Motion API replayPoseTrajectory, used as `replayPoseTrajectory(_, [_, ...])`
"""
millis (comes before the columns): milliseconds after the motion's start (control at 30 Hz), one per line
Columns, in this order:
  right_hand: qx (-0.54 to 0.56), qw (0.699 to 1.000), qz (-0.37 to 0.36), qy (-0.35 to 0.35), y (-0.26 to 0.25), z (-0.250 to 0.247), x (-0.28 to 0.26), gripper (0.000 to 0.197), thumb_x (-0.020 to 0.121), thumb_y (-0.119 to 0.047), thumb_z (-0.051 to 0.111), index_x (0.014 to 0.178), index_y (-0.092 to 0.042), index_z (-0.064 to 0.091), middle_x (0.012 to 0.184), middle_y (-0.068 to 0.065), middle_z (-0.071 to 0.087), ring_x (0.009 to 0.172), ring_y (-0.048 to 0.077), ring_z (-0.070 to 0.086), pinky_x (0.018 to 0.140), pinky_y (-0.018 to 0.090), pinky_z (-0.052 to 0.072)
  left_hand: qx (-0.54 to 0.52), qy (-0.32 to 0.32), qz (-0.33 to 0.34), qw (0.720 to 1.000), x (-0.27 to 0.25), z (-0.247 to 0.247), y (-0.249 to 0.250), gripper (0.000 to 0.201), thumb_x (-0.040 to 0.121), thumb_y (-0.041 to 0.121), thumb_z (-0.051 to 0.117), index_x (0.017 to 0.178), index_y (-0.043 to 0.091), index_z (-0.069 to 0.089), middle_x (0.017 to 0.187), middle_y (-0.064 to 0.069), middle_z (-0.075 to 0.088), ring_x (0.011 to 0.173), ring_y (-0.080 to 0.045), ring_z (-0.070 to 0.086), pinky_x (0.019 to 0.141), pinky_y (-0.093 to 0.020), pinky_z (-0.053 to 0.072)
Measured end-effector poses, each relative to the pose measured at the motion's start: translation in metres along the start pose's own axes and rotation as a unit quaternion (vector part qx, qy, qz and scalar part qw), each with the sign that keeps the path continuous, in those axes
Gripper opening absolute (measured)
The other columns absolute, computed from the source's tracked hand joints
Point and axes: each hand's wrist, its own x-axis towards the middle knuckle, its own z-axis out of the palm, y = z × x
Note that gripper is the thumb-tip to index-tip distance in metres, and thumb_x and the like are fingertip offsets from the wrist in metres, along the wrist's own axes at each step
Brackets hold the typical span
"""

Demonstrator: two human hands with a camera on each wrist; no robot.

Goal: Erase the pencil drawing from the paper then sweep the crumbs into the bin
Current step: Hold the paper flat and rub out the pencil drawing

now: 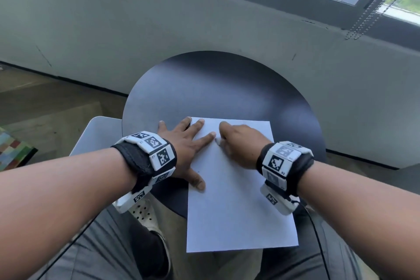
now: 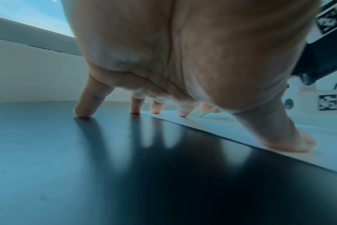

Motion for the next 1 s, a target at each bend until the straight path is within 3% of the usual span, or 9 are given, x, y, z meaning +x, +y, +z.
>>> replayPoseTrajectory(133, [0.009,0.988,-0.121,-0.098,-0.033,0.016,-0.033,0.009,0.101,-0.029,0.045,0.1,-0.021,0.04,0.102,0.007,0.059,0.095,0.032,0.055,0.068,0.038,0.039,-0.011,-0.014,0.001,1.0,-0.001,-0.003,0.001,0.135,0.048,0.098,0.053,0.149,0.045,-0.019,0.163,0.004,-0.024,0.15,-0.026,-0.02,0.106,-0.074,0.018])
replayPoseTrajectory(233, [0.005,0.997,-0.051,-0.053,-0.018,0.007,-0.012,0.012,0.099,-0.03,0.042,0.104,-0.019,0.043,0.102,0.008,0.058,0.098,0.033,0.056,0.069,0.036,0.038,-0.006,-0.008,0.002,1.0,-0.002,-0.004,0.002,0.134,0.05,0.097,0.055,0.15,0.044,-0.016,0.163,0.002,-0.02,0.15,-0.027,-0.017,0.105,-0.074,0.021])
replayPoseTrajectory(333, [0.013,1.0,0.013,0.011,0.001,-0.001,0.0,0.019,0.101,-0.036,0.039,0.094,-0.019,0.039,0.087,0.002,0.051,0.089,0.032,0.054,0.07,0.038,0.042,-0.001,-0.008,-0.005,1.0,-0.004,-0.005,0.004,0.134,0.05,0.096,0.055,0.151,0.043,-0.015,0.164,0.002,-0.019,0.15,-0.027,-0.016,0.104,-0.075,0.022])
replayPoseTrajectory(500, [0.023,0.989,-0.118,-0.085,-0.029,0.013,-0.035,0.008,0.101,-0.028,0.044,0.101,-0.021,0.043,0.101,0.005,0.06,0.091,0.03,0.055,0.075,0.044,0.047,-0.015,-0.022,-0.006,1.0,-0.004,-0.01,0.007,0.134,0.053,0.092,0.062,0.152,0.042,-0.014,0.163,0.001,-0.022,0.15,-0.028,-0.018,0.105,-0.077,0.019])
replayPoseTrajectory(667, [0.009,1.0,0.021,-0.001,0.005,-0.009,0.001,0.019,0.1,-0.037,0.042,0.098,-0.018,0.042,0.105,0.012,0.062,0.096,0.034,0.057,0.074,0.038,0.043,0.001,-0.013,-0.02,1.0,-0.004,-0.007,0.01,0.137,0.049,0.094,0.061,0.152,0.042,-0.013,0.164,0.002,-0.019,0.15,-0.027,-0.015,0.103,-0.075,0.024])
replayPoseTrajectory(733, [0.007,1.0,0.013,0.007,0.0,-0.005,-0.004,0.018,0.102,-0.035,0.041,0.099,-0.017,0.04,0.106,0.013,0.061,0.098,0.035,0.056,0.071,0.036,0.038,0.003,-0.017,-0.024,1.0,-0.004,-0.009,0.011,0.139,0.047,0.093,0.062,0.152,0.042,-0.014,0.163,0.002,-0.02,0.15,-0.027,-0.016,0.104,-0.075,0.024])
replayPoseTrajectory(800, [0.017,0.998,-0.048,-0.042,-0.018,0.003,-0.023,0.016,0.101,-0.028,0.041,0.11,-0.016,0.043,0.11,0.012,0.06,0.102,0.034,0.056,0.074,0.036,0.039,-0.002,-0.02,-0.021,1.0,-0.004,-0.01,0.011,0.138,0.047,0.092,0.065,0.151,0.043,-0.013,0.163,0.001,-0.02,0.151,-0.027,-0.016,0.104,-0.075,0.023])
replayPoseTrajectory(867, [0.014,0.989,-0.1,-0.105,-0.029,0.005,-0.039,0.01,0.1,-0.026,0.043,0.106,-0.017,0.043,0.102,0.006,0.056,0.099,0.034,0.055,0.077,0.041,0.045,-0.005,-0.024,-0.021,0.999,-0.004,-0.011,0.012,0.139,0.047,0.091,0.066,0.151,0.043,-0.014,0.163,0.001,-0.021,0.151,-0.028,-0.016,0.104,-0.076,0.024])
replayPoseTrajectory(1000, [0.022,0.999,0.011,-0.025,-0.006,-0.006,-0.013,0.021,0.101,-0.037,0.042,0.111,-0.018,0.044,0.105,0.011,0.059,0.093,0.031,0.053,0.078,0.038,0.044,0.008,-0.018,-0.028,0.999,-0.005,-0.011,0.013,0.137,0.049,0.092,0.064,0.151,0.044,-0.014,0.164,0.002,-0.019,0.151,-0.028,-0.015,0.103,-0.071,0.03])
